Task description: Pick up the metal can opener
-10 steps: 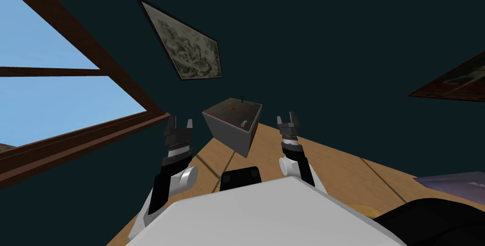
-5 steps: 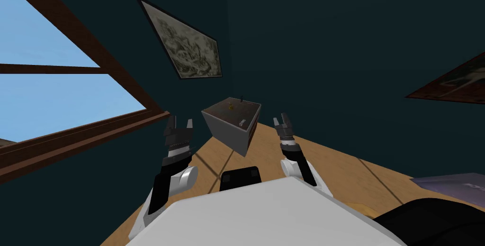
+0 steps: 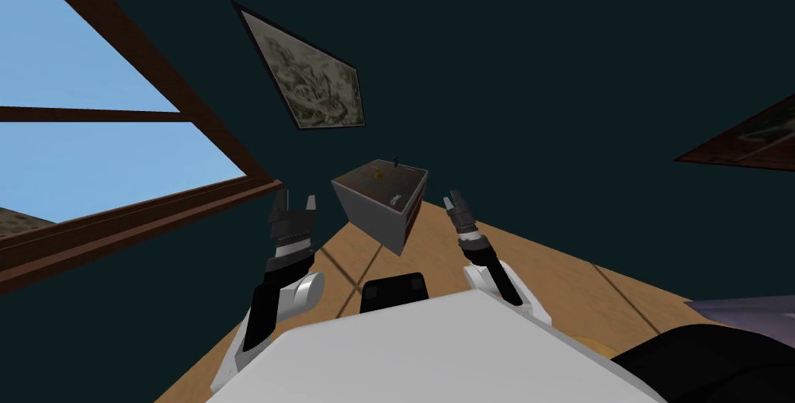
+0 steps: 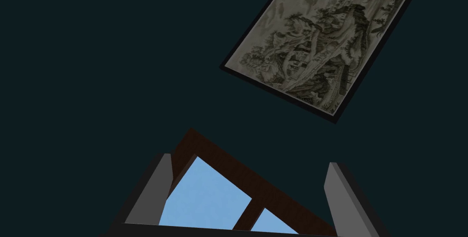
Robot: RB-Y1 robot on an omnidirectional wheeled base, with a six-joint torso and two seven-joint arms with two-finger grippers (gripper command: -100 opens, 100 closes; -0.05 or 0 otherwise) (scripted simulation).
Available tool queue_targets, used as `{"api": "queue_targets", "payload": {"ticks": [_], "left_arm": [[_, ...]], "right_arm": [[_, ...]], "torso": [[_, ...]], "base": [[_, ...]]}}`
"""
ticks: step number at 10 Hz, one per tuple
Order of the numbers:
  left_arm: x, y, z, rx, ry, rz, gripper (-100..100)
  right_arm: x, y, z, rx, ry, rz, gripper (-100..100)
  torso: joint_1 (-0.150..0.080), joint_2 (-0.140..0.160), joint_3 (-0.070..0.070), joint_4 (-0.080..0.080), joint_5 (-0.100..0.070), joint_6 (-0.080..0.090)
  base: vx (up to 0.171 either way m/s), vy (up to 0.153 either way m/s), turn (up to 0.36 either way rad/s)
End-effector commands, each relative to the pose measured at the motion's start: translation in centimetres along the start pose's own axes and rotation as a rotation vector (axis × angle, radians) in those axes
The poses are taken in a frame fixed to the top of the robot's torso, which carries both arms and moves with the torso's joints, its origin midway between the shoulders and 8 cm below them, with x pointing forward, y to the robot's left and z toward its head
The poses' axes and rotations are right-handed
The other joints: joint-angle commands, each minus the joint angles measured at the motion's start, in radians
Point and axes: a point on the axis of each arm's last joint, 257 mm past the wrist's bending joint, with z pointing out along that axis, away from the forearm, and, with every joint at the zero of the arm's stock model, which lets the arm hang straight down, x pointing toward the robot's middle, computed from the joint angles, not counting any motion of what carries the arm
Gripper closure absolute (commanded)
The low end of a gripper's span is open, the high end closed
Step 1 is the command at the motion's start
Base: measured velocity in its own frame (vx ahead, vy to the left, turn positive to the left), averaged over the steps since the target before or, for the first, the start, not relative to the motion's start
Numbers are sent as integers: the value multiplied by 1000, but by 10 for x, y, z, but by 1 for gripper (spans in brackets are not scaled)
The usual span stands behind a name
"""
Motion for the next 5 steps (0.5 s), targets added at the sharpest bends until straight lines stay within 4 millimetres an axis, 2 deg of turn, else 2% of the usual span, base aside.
{"api": "queue_targets", "payload": {"ticks": [1,2,4,5], "left_arm": [[0,0,0,0,0,0,0],[0,0,0,0,0,0,0],[0,0,0,0,0,0,0],[0,0,0,0,0,0,0]], "right_arm": [[13,-15,-6,37,61,-69,-100],[14,-15,-6,37,77,-79,-100],[33,-38,-18,87,170,-172,-100],[33,-38,-19,86,183,-191,-100]], "torso": [[0,0,0,0,0,0],[-1,1,1,0,0,0],[0,0,0,0,0,0],[-1,1,0,0,0,0]], "base": [[-57,-79,128],[-39,-64,66],[-41,-72,166],[-37,-52,56]]}}
